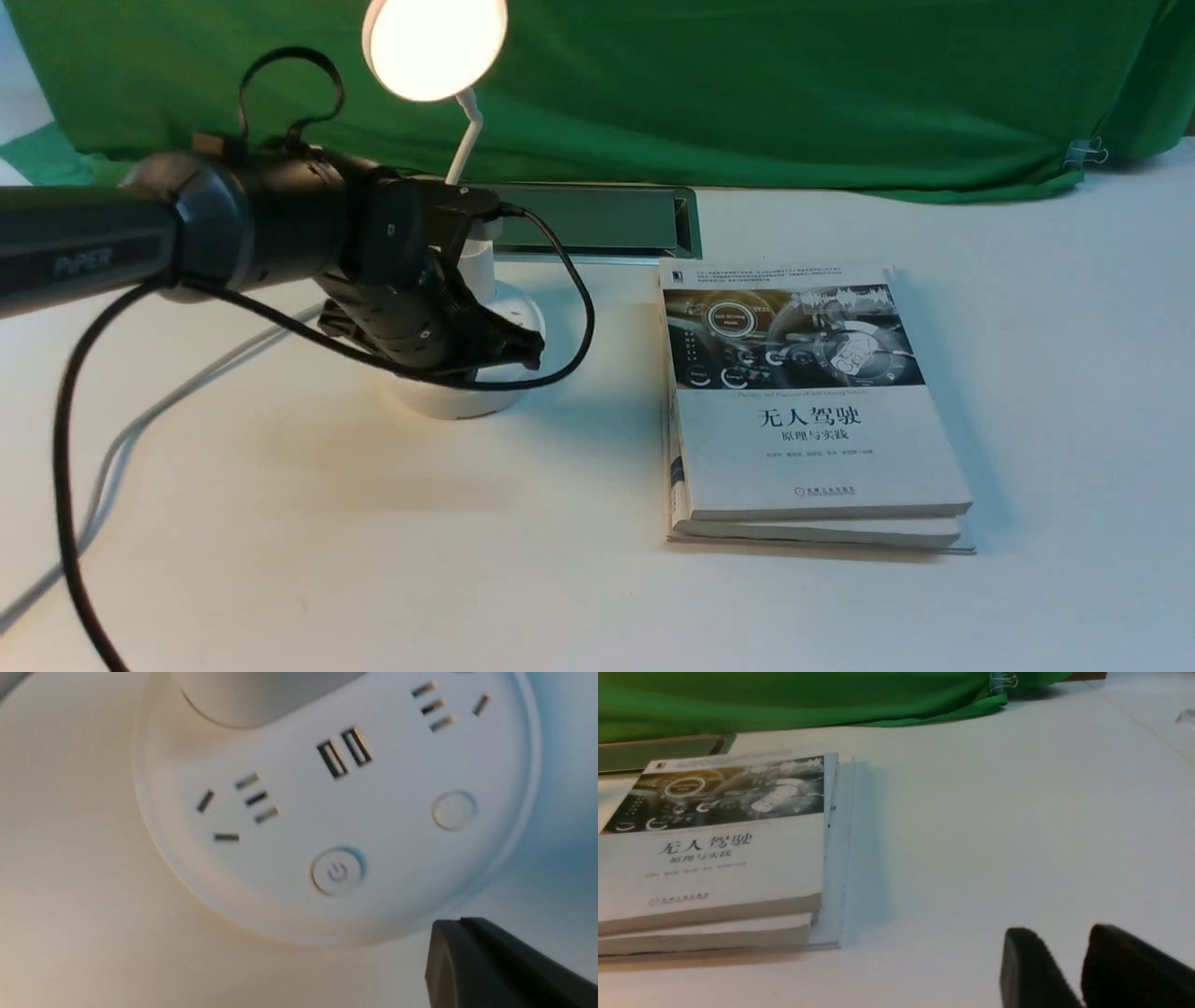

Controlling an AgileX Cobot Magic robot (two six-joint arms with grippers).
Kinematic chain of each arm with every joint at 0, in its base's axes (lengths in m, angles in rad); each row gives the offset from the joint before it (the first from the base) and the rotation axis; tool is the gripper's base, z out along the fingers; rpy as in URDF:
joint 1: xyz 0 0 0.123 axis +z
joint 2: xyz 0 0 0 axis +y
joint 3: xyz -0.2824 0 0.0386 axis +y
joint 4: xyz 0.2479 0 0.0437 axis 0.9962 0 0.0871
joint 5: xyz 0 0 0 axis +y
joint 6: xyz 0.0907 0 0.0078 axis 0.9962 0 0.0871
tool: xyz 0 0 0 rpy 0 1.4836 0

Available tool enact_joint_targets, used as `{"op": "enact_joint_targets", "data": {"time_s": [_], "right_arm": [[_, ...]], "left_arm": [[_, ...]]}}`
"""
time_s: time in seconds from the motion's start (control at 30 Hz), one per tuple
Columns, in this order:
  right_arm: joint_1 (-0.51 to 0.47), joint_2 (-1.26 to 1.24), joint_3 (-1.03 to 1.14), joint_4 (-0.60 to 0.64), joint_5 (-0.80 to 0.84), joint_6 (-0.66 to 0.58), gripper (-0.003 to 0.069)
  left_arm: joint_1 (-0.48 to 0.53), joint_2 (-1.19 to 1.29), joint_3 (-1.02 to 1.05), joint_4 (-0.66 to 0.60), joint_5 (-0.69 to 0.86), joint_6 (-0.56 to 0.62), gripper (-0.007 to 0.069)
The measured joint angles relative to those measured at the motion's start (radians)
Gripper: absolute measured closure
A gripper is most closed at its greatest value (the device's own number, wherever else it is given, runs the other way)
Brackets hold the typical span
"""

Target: Turn on the desk lamp on the white desktop with your hand.

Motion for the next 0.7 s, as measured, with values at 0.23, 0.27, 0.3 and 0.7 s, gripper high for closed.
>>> {"op": "enact_joint_targets", "data": {"time_s": [0.23,0.27,0.3,0.7], "right_arm": [[0.000,0.000,0.000,0.000,0.000,0.001,0.0421],[0.000,0.000,0.000,0.000,0.000,0.001,0.0421],[0.000,0.000,0.000,0.000,0.000,0.001,0.0421],[0.000,0.000,0.000,0.000,0.001,0.000,0.0421]], "left_arm": [[0.000,-0.136,0.065,-0.251,0.286,0.231,0.0624],[0.000,-0.140,0.065,-0.251,0.293,0.231,0.0624],[0.000,-0.178,0.116,-0.296,0.341,0.302,0.0624],[0.000,-0.872,0.302,-0.442,0.165,0.523,0.0623]]}}
